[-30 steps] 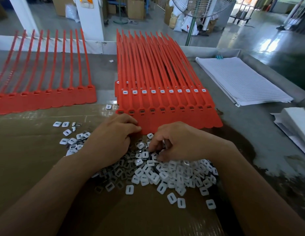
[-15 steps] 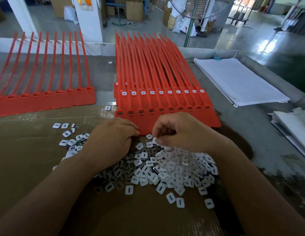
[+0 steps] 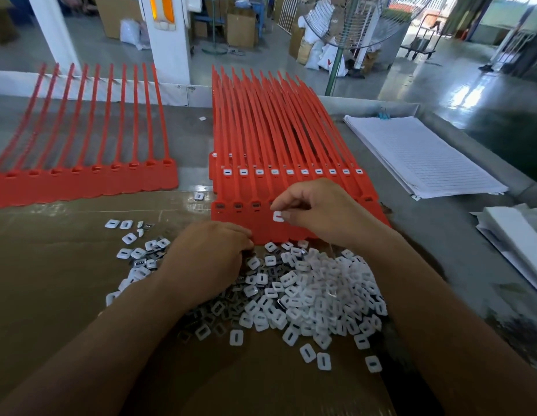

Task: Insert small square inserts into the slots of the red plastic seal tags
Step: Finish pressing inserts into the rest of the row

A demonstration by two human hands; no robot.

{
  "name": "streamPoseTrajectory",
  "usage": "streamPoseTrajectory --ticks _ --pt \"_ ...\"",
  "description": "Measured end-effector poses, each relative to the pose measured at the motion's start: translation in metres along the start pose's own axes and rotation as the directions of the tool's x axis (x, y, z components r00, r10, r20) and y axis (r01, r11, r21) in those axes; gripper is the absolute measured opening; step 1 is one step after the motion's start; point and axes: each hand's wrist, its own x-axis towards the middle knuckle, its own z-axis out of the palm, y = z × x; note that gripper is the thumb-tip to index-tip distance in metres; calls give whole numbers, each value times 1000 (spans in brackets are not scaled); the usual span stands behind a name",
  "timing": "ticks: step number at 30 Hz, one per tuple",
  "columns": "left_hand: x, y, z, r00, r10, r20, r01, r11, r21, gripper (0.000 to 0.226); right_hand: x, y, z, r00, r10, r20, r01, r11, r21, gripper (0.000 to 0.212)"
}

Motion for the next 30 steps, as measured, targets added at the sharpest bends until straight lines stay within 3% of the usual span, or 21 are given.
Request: streamPoseTrajectory --ticks 8,18,24,30 --pt "-3 3 -3 998 44 -33 -44 999 14 33 47 -18 30 1000 -20 -3 19 997 -80 11" --pt "-3 -4 6 999 39 -17 -38 999 28 40 72 -28 56 998 -58 34 63 983 -172 13" --pt "-1 -6 9 999 33 -13 -33 999 24 39 76 -32 62 995 -79 68 98 937 -334 12" --pt "-1 -7 8 1000 27 -7 -27 999 30 40 77 -36 59 997 -48 56 62 954 -292 14"
